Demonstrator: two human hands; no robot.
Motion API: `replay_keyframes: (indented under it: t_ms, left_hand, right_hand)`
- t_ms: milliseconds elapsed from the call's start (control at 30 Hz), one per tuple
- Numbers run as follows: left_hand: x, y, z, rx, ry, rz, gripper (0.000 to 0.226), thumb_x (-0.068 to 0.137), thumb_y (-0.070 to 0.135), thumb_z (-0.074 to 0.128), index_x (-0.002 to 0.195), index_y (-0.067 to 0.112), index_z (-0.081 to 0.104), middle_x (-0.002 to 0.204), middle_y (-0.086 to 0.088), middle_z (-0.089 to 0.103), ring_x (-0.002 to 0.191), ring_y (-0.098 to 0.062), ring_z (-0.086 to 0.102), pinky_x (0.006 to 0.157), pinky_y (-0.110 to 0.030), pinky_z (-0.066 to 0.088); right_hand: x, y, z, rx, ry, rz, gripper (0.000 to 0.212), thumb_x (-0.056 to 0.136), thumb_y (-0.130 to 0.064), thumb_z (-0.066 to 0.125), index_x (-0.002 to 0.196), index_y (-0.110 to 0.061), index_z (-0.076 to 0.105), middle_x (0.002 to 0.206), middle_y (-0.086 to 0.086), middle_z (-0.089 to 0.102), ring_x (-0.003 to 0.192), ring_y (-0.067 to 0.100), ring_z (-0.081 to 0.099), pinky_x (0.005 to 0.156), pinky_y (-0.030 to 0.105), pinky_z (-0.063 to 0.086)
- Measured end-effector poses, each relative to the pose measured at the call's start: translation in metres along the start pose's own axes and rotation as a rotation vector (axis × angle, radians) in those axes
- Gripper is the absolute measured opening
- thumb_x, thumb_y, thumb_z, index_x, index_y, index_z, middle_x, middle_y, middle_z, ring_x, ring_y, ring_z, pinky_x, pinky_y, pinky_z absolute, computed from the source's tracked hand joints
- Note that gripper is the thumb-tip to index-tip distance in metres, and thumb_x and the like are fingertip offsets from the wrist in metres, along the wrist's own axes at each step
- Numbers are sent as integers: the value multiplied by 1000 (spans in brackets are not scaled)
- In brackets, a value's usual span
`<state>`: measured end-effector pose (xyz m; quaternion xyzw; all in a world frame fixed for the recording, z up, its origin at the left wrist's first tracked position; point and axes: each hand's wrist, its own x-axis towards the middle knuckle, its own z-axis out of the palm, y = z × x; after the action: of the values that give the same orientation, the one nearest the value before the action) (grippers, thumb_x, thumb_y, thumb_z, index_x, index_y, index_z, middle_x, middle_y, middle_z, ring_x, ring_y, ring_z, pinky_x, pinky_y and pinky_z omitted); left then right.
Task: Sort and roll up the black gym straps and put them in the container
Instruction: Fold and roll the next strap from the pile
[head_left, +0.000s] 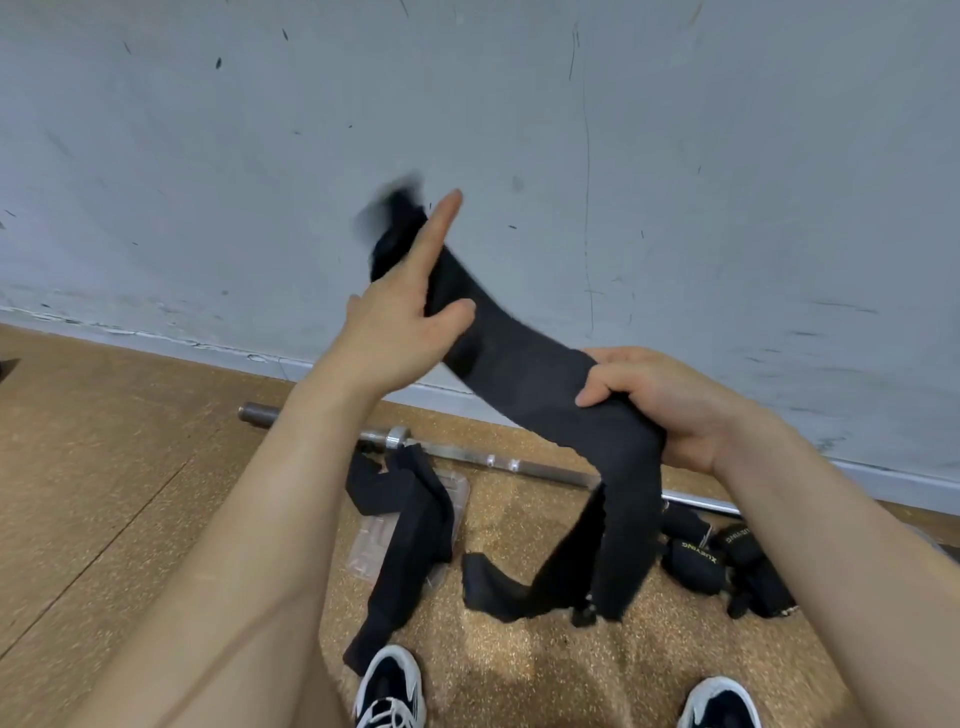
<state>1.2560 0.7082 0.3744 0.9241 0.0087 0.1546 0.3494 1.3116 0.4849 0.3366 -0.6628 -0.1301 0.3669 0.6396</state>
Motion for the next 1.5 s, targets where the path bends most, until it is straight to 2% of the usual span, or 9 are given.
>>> replay_keyframes:
  t_ms: [167, 267, 400, 567, 800, 933, 1133, 1300, 1500]
  left_hand:
    - [-2, 7, 14, 12, 279, -123, 20, 97, 31, 52, 111, 19, 58, 99, 1, 63, 87, -16, 57, 83, -36, 47]
    - [-7, 14, 19, -127, -36, -368, 61, 98, 56, 40, 74, 7, 68, 71, -5, 73, 72, -21, 68, 83, -40, 53]
    - [-14, 11, 37, -516, -438, -470, 56, 96, 66, 38, 105, 21, 70, 99, 0, 77, 98, -14, 71, 102, -39, 49]
    - [-20, 16, 71, -697, -238, -360, 48, 92, 43, 64, 135, 27, 49, 121, 7, 68, 110, -10, 66, 98, -37, 53]
    - [-16, 17, 76, -713, 106, -361, 40, 87, 26, 75, 123, 22, 59, 112, 3, 70, 102, -13, 68, 91, -38, 57]
    - [-10, 20, 67, -981, 256, -427, 27, 92, 21, 69, 116, 11, 64, 106, -8, 74, 95, -22, 73, 77, -35, 61]
    - [-10, 23, 58, -1322, 7, -498, 31, 96, 11, 60, 124, -2, 62, 114, -21, 71, 102, -30, 71, 85, -38, 59]
    - [-12, 27, 71, -928, 10, -390, 23, 98, 17, 59, 121, 17, 61, 109, -1, 74, 97, -13, 72, 76, -25, 58]
    - [-8, 25, 62, -1021, 170, -524, 23, 101, 18, 55, 124, 15, 58, 109, -8, 71, 94, -22, 72, 73, -35, 62]
  right_hand:
    - [4, 0, 6, 174, 23, -108, 21, 93, 0, 54, 107, -2, 70, 91, 11, 75, 72, 18, 71, 60, 24, 56]
    - [9, 1, 11, 232, 200, -166, 18, 98, -5, 54, 103, -4, 70, 93, 11, 75, 76, 19, 72, 68, 27, 59]
    - [13, -2, 22, 212, 396, -221, 20, 101, -12, 52, 98, -5, 70, 91, 12, 75, 82, 24, 72, 73, 34, 58]
    - [11, -6, 30, 216, 327, -177, 49, 104, -47, 41, 111, -7, 69, 103, 12, 76, 96, 26, 73, 85, 39, 58]
    - [10, -4, 34, 307, 132, -148, 39, 104, -37, 45, 122, -8, 65, 113, 12, 74, 103, 25, 72, 85, 36, 60]
    - [11, 5, 42, -50, 211, -190, 41, 103, -47, 43, 126, -17, 59, 112, 0, 71, 103, 15, 69, 89, 29, 55]
    - [15, 12, 40, -323, 418, -367, 37, 104, -46, 39, 120, -18, 56, 112, -5, 65, 106, 11, 61, 93, 32, 50]
    - [16, 14, 45, -391, 603, -448, 29, 107, -36, 36, 90, -17, 49, 83, -4, 55, 77, 12, 54, 63, 21, 41]
    - [10, 9, 40, -57, 156, -176, 26, 104, -40, 44, 114, -23, 62, 106, -1, 74, 98, 14, 71, 87, 30, 57]
